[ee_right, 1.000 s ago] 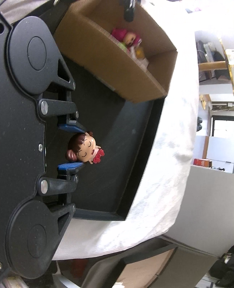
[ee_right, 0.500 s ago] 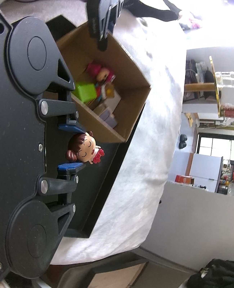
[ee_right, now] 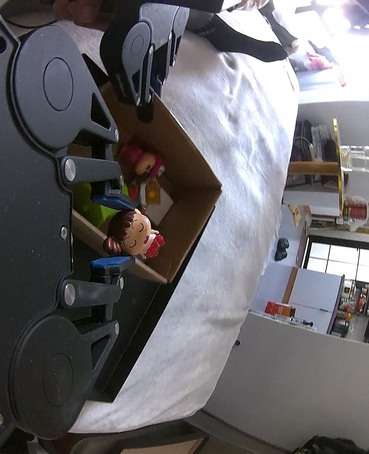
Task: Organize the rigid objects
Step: 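Carry the smiling doll figure with the right gripper into the box, then open the right gripper to release the doll figure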
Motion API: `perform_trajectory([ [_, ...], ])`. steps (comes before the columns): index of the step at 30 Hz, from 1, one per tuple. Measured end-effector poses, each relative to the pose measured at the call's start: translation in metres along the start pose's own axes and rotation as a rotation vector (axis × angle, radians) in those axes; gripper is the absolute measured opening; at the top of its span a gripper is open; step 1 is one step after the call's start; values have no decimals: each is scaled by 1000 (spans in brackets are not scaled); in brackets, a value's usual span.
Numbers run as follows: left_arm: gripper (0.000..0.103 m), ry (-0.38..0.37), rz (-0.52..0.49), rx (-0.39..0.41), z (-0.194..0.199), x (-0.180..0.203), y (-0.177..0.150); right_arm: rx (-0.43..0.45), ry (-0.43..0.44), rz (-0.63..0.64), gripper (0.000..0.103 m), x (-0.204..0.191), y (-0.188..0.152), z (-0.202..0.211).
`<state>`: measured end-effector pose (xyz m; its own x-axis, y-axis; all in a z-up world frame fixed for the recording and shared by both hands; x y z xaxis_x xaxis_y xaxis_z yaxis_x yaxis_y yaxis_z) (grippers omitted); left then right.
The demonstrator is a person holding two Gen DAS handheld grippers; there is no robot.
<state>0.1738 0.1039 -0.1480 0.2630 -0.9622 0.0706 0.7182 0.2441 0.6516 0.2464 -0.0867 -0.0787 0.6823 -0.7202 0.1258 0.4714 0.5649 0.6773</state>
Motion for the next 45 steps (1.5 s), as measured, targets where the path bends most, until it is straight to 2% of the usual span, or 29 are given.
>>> perform_trajectory([
  [13,10,-47,23,11,2,-8,0,-51,47,89,34,-42,2,-19],
  [25,10,-70,33,12,3,-12,-1,-85,54,94,35,-51,-2,-45],
  [30,10,-72,27,10,3,-11,0,-98,33,99,38,-53,-5,-53],
  [45,10,-57,9,-13,1,-10,-1,-44,20,7,39,-36,-8,-18],
])
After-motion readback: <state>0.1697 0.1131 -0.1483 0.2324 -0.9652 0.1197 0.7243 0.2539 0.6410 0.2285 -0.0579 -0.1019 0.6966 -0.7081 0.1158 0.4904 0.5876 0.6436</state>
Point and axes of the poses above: each gripper's, at about its wrist camera, not at the fingertips, and z roughly against the way its jaws point, x to its right, y to its top, the point moved 2 cm from there along -z, roughly the way its jaws point, and after that the axes turned 4 degrees about -y, right-handed, at the moved point
